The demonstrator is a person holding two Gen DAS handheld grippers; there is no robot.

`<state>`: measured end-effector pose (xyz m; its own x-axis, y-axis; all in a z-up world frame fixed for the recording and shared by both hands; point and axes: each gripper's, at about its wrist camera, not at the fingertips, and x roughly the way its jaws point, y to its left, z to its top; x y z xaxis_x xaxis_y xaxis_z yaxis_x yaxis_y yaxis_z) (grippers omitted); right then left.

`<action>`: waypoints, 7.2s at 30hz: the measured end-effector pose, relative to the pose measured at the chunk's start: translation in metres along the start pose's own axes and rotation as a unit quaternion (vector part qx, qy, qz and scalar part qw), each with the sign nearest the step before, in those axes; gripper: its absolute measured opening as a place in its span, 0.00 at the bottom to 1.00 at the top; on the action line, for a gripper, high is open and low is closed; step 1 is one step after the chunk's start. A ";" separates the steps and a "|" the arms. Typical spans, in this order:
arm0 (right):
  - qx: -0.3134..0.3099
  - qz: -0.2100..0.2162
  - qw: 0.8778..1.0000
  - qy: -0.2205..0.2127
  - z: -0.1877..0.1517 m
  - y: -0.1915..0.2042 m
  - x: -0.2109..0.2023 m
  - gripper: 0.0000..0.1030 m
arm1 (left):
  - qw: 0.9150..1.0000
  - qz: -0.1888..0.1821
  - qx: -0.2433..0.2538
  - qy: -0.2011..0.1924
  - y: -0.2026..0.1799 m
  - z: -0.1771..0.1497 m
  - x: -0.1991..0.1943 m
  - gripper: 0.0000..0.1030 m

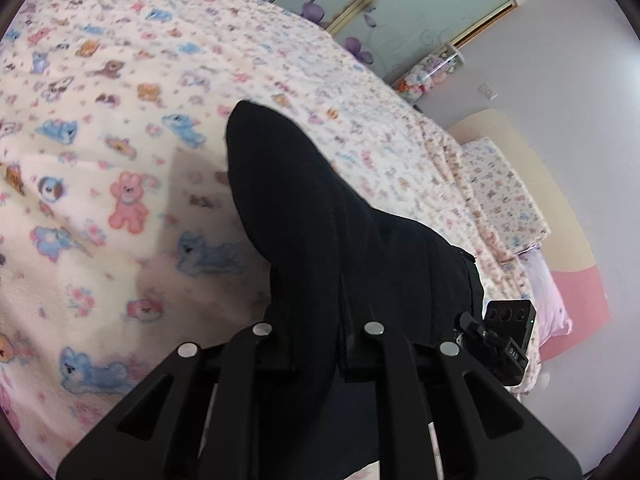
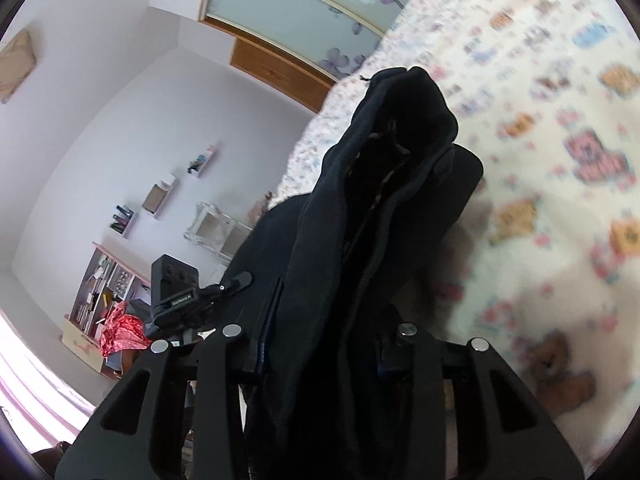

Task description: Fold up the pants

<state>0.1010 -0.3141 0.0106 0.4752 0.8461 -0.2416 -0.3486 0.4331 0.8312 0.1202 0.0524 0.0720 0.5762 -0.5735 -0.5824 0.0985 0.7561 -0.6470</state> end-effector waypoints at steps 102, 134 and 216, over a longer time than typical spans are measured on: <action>-0.284 -0.454 0.833 -0.140 -0.161 0.121 0.059 0.99 | 0.937 0.255 0.176 -0.162 -0.018 -0.153 -0.023 0.98; -0.304 -0.465 0.820 -0.137 -0.164 0.125 0.065 0.99 | 0.928 0.283 0.181 -0.163 -0.019 -0.154 -0.022 0.98; -0.303 -0.464 0.821 -0.135 -0.163 0.125 0.064 0.99 | 0.928 0.278 0.202 -0.144 -0.019 -0.156 -0.014 0.98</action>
<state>-0.0438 -0.1550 0.0170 0.8970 -0.0008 -0.4419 -0.0335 0.9970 -0.0697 -0.0164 -0.0026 0.0158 0.8159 0.0040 -0.5781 -0.0160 0.9997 -0.0158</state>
